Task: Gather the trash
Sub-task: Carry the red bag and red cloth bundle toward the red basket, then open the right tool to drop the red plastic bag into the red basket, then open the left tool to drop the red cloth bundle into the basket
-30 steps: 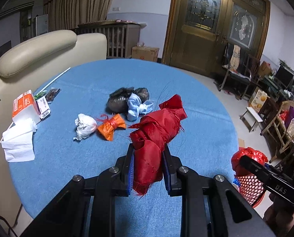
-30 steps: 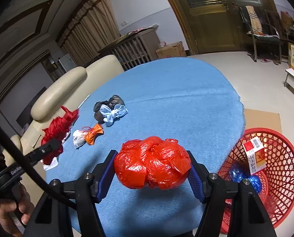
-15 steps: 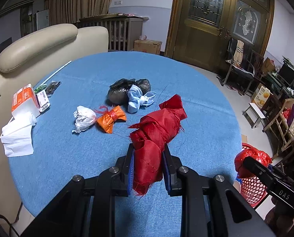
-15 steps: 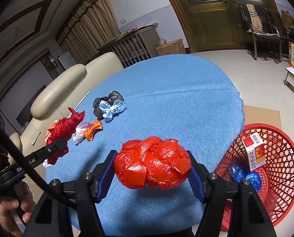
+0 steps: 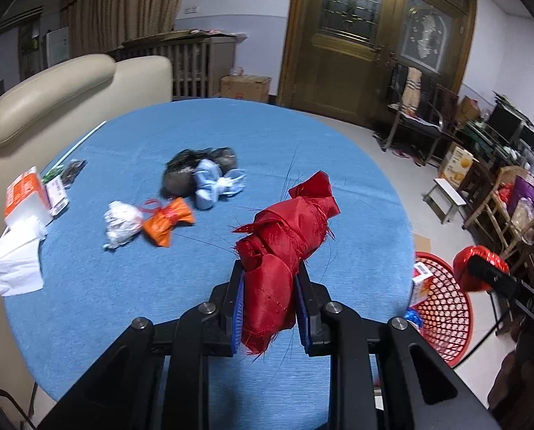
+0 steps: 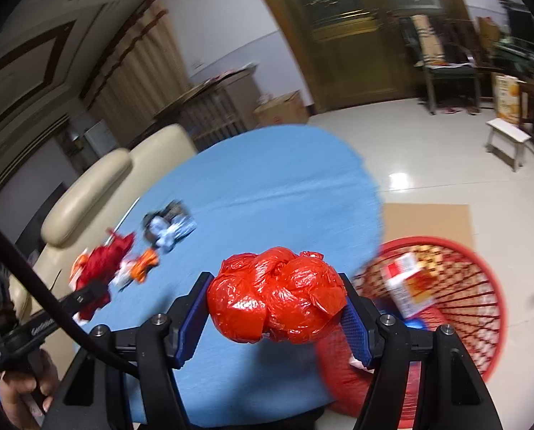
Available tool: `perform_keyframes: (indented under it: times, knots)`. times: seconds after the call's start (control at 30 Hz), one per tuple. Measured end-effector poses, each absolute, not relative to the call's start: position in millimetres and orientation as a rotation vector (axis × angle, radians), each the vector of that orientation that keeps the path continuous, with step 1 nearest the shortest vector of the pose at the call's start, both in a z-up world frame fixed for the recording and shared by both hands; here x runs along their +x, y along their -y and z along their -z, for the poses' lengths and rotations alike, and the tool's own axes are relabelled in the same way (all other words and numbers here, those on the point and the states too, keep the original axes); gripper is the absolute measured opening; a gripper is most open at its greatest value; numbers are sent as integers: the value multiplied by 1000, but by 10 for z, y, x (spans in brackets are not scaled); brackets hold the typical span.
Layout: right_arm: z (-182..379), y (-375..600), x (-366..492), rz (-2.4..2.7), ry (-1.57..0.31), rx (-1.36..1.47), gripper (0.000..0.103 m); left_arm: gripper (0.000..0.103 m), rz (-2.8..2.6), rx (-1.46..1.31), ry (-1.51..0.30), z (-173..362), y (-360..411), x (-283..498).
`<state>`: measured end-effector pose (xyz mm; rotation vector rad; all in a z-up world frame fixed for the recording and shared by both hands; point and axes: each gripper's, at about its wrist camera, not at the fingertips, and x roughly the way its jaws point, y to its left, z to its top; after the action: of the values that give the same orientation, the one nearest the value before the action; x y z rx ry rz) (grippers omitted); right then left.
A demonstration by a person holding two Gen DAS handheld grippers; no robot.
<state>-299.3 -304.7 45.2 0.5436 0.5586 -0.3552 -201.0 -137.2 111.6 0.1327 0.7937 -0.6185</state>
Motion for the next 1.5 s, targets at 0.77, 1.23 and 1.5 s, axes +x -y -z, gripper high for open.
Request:
perform_keyframes:
  times: [0.77, 1.23, 1.5]
  knots:
    - [216, 4119, -3539, 597, -697, 692, 80, 26, 910, 290, -761, -1158, 2665, -2687]
    - [68, 4431, -3899, 662, -569, 782, 94, 26, 1007, 409, -820, -901, 3252, -2913]
    - [38, 4529, -4025, 664, -528, 817, 94, 34, 1058, 494, -879, -679, 3580, -3046]
